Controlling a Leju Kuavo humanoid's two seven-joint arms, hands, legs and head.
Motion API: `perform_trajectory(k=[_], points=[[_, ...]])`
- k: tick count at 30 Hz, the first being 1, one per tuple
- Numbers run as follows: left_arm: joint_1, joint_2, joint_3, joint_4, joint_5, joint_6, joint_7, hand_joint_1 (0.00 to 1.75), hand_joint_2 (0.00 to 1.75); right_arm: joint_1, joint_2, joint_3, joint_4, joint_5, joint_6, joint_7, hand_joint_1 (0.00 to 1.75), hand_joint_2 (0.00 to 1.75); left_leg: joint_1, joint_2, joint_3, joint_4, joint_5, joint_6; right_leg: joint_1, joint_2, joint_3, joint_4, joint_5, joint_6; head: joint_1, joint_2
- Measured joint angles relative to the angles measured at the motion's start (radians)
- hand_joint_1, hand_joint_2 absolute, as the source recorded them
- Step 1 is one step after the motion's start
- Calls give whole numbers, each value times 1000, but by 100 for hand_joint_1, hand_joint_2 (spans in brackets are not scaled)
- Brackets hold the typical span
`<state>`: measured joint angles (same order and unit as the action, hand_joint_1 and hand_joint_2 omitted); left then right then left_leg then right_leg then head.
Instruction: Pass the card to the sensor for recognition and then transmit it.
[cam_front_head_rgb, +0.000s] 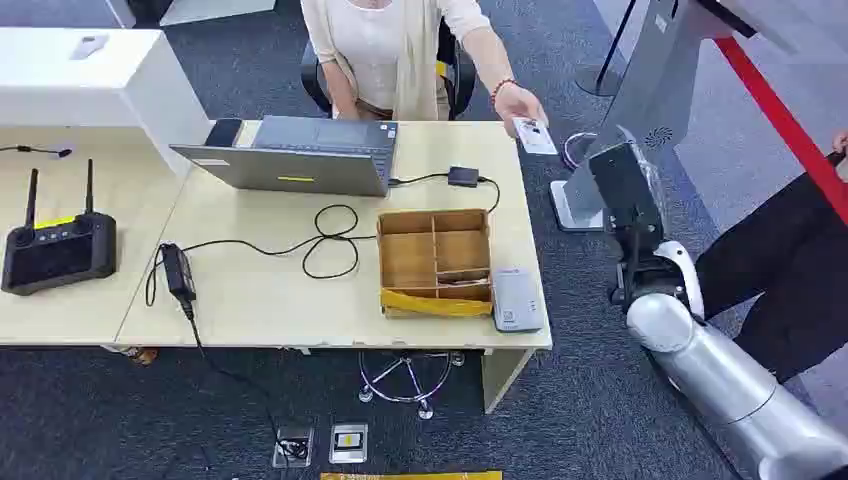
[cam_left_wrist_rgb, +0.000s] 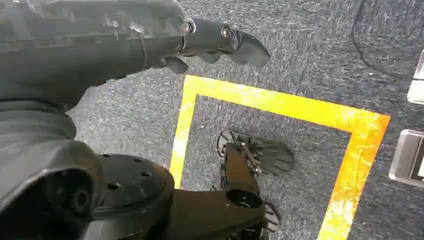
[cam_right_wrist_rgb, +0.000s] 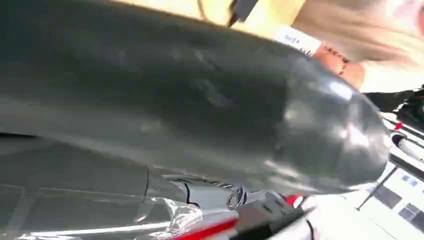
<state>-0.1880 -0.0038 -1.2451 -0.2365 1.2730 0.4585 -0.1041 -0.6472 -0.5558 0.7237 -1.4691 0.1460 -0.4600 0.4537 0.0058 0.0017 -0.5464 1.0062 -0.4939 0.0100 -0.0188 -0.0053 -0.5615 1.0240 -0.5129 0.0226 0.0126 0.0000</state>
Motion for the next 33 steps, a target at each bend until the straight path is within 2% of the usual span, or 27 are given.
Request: perform_trajectory(k=[2, 5, 9, 11, 21, 33], points=[[-1, -1, 0, 0, -13, 0, 8, 0, 0, -26, -7, 36, 3, 176, 73, 93, 0, 0, 0, 0, 0, 0, 0, 0, 0, 1, 0, 0, 0, 0, -1, 0], [-4, -5, 0, 0, -31, 0, 16, 0, 0, -31, -10, 57, 3, 355, 164, 179, 0, 0, 0, -1, 0, 0, 0, 0, 0, -1, 0, 0, 0, 0, 0, 0], [-8, -5, 0, 0, -51, -8, 22, 0, 0, -40, -13, 85, 3, 522, 252, 231, 0, 0, 0, 0, 0, 0, 0, 0, 0, 0, 0, 0, 0, 0, 0, 0], [-11, -5, 0, 0, -56, -10, 26, 0, 0, -41, -13, 93, 3, 579, 291, 237, 0, 0, 0, -1, 0, 0, 0, 0, 0, 0, 0, 0, 0, 0, 0, 0], [-13, -4, 0, 0, -84, -29, 45, 0, 0, -41, -1, 107, 1, 667, 402, 243, 0, 0, 0, -1, 0, 0, 0, 0, 0, 0, 0, 0, 0, 0, 0, 0], [-17, -4, 0, 0, -94, -30, 53, 0, 0, -34, 23, 104, -9, 694, 426, 244, 0, 0, 0, -1, 0, 0, 0, 0, 0, 0, 0, 0, 0, 0, 0, 0]])
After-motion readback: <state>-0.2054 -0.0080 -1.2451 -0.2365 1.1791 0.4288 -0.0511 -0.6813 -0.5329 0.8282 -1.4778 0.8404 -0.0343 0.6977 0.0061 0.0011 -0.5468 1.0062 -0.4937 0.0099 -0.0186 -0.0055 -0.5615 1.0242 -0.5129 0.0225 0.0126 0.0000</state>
